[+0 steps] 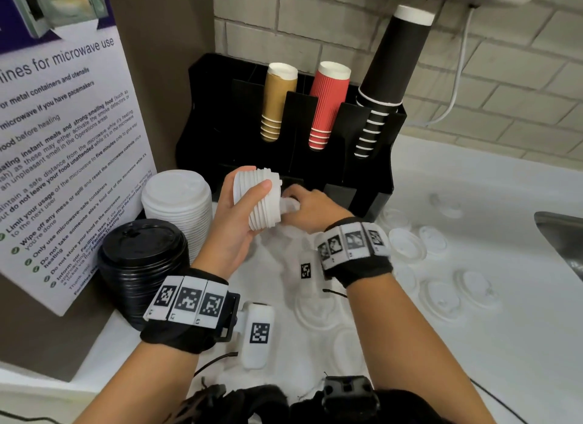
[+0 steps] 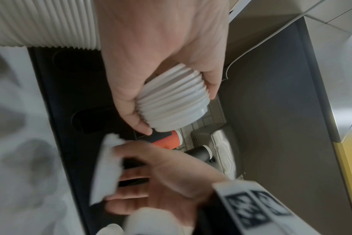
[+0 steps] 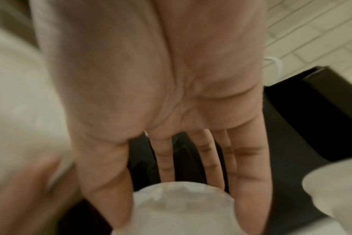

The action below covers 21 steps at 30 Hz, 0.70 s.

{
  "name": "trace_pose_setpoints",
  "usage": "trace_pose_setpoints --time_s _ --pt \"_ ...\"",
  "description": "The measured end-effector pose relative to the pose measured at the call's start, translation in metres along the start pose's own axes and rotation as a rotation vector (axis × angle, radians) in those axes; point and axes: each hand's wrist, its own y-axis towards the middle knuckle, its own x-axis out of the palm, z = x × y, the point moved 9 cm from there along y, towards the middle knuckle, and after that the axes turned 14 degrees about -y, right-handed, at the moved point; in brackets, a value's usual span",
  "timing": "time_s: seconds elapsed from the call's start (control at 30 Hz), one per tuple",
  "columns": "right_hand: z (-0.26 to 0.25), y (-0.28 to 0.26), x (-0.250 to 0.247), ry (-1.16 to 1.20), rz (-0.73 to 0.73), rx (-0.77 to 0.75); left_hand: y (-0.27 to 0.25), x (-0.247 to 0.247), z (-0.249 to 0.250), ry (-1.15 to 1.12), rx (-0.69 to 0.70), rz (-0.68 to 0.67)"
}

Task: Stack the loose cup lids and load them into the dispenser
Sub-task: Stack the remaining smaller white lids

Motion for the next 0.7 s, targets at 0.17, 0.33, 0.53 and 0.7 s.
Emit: trace_pose_setpoints --time_s 0.17,0.33,0.53,0.7 --pt "0.013 -0.031 -0.017 0.669 0.124 -0.016 -0.001 -0.002 -0.005 0.019 -0.034 -0.013" --pt "-0.003 -0.057 -0.022 0.785 0.156 -0.163 -0.002 0.003 -0.014 0.08 -0.099 -0.069" --pt "-0.009 -0.066 -0.021 0.771 0.212 -0.198 -0.006 0.002 -0.017 0.081 -0.102 -0.06" --pt "-0.013 -0.066 -0.022 0.736 0.253 -0.216 -0.005 -0.003 -0.016 0.083 -0.112 -0.036"
